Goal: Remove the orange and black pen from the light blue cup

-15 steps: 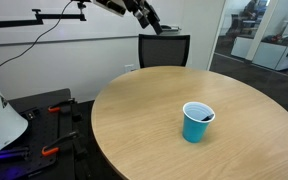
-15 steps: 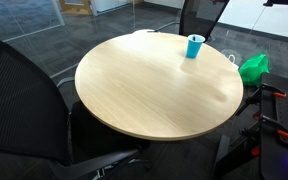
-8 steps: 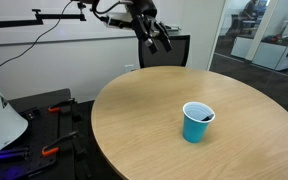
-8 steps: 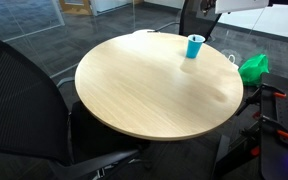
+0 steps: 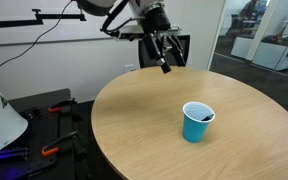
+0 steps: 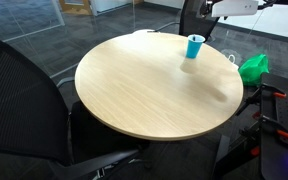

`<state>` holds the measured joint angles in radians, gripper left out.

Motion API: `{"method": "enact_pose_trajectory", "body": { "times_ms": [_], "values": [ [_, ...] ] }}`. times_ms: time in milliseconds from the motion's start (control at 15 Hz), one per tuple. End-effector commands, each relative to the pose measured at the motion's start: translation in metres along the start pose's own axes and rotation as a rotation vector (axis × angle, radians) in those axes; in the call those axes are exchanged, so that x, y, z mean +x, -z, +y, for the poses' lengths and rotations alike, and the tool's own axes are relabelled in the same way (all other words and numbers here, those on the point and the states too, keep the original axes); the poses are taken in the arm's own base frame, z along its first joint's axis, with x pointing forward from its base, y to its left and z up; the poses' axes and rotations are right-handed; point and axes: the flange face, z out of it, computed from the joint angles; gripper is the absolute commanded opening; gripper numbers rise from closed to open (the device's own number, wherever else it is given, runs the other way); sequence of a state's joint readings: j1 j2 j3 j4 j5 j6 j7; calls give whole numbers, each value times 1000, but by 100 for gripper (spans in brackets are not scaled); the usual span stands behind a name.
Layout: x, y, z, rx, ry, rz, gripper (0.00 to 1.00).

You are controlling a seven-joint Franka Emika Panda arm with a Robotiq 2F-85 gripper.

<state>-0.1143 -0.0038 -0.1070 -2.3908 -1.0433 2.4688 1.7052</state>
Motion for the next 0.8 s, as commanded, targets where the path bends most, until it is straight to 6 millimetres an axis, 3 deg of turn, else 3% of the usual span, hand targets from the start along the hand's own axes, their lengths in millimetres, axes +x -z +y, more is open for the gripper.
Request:
{"method": "enact_pose_trajectory", "body": {
  "times_ms": [0, 400, 733],
  "values": [
    [20, -20, 5, 17, 11, -17, 100],
    [23, -28, 12, 1, 43, -30, 100],
    [26, -37, 3, -10, 31, -42, 100]
  ]
}}
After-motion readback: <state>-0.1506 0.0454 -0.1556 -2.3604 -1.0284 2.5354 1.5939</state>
